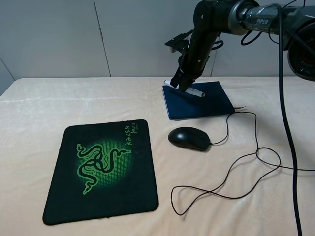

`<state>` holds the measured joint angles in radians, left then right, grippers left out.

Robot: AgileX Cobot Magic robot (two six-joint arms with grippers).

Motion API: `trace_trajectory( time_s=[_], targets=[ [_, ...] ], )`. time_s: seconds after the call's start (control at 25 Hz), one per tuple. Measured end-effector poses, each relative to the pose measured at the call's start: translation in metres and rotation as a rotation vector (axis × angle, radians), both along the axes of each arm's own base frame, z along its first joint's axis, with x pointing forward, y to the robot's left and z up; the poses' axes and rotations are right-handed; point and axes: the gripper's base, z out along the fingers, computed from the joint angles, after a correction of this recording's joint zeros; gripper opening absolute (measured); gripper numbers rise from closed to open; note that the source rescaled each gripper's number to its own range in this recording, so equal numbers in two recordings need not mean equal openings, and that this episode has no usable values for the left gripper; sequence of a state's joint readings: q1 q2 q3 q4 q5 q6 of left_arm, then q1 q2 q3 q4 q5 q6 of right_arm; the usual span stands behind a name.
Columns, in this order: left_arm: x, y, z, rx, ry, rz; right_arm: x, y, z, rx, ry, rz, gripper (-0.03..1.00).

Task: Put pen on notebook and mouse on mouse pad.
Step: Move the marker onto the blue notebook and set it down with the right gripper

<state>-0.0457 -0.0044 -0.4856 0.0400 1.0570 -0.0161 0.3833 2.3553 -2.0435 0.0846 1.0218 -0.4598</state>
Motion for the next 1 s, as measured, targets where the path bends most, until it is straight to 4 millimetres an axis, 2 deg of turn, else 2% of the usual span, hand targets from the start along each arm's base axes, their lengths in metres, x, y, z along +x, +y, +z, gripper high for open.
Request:
trace_trajectory(
  time_s=[0.2, 0.36, 0.68, 1.0],
  targets=[
    [0.0, 0.0, 0.0, 0.0, 0.0, 0.0, 0.012, -0.035, 0.0, -0.012, 0.01, -0.059, 0.01],
    [0.0, 0.0, 0.0, 0.0, 0.0, 0.0, 0.015, -0.052, -0.001, 0.007, 0.04, -0.084, 0.01],
    [0.0, 0.0, 0.0, 0.0, 0.0, 0.0, 0.005, -0.049, -0.018, 0.08, 0.123, -0.038, 0.01],
    [0.0, 0.0, 0.0, 0.0, 0.0, 0.0, 0.006, -0.049, -0.03, 0.087, 0.089, -0.038, 0.01]
  ],
)
